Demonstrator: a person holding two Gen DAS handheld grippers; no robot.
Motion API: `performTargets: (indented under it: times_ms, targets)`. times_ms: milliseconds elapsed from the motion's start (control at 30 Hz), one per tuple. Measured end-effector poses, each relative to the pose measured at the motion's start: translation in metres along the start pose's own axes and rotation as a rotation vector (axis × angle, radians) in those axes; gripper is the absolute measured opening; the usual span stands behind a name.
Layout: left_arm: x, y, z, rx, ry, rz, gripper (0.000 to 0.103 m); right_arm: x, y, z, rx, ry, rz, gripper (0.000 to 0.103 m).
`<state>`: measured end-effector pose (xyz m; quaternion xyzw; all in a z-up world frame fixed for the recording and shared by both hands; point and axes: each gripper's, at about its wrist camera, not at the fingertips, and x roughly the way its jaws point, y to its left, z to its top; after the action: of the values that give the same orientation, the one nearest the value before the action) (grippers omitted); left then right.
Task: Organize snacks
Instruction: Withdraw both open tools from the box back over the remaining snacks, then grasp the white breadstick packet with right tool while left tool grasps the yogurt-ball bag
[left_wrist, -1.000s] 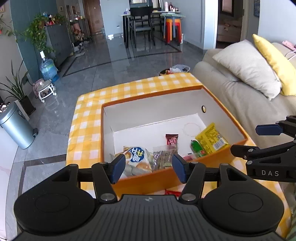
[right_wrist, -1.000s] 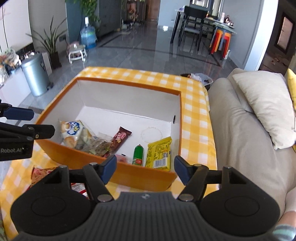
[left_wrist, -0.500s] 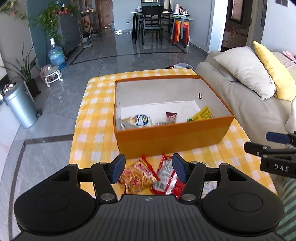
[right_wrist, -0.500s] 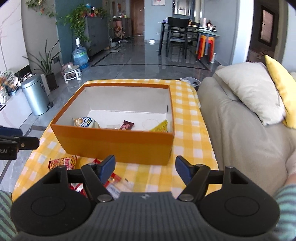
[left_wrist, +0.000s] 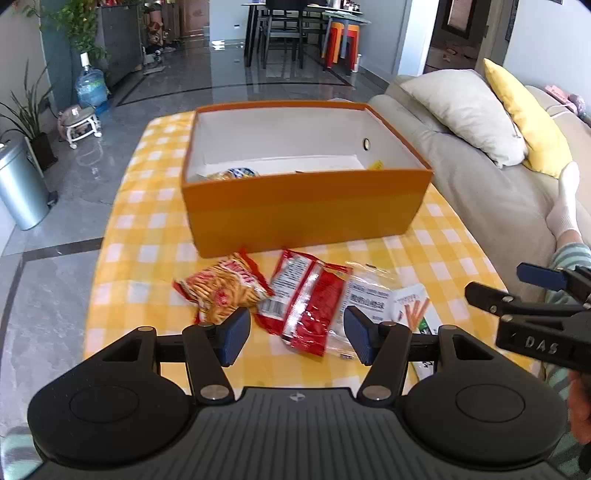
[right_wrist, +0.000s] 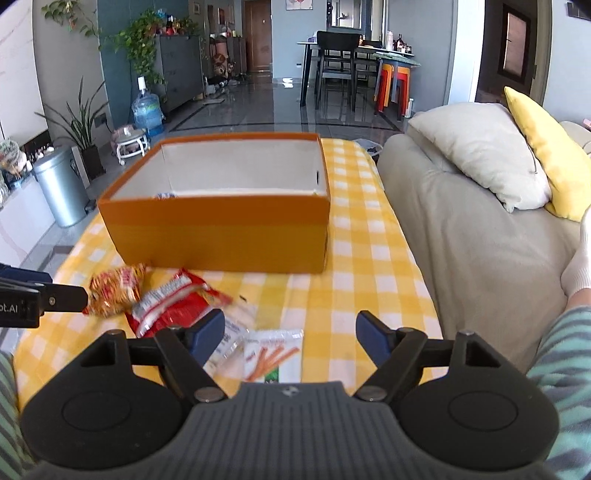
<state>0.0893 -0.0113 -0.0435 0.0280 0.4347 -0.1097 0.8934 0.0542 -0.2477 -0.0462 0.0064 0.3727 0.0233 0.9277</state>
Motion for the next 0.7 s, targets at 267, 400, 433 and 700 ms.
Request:
performTargets:
  times_ms: [267,400,433,700]
  targets:
    - [0.017,-0.018,-0.009,0.017,0.010,-0.060,0.069,0.024,-0.002,-0.029,-0.023,0.047,-0.002,0.071]
    - [0.028,-0.021,-0.013,0.020,0.034,-0.069,0.069,0.039,-0.002,-0.035,-0.014,0.102,0.021,0.067]
    - [0.031,-0.022,-0.013,0.022,0.039,-0.073,0.069,0.044,-0.002,-0.035,-0.004,0.117,0.033,0.062]
    - [0.046,-0.028,-0.016,0.045,0.066,-0.094,0.069,0.074,0.008,-0.044,-0.024,0.209,0.075,0.062]
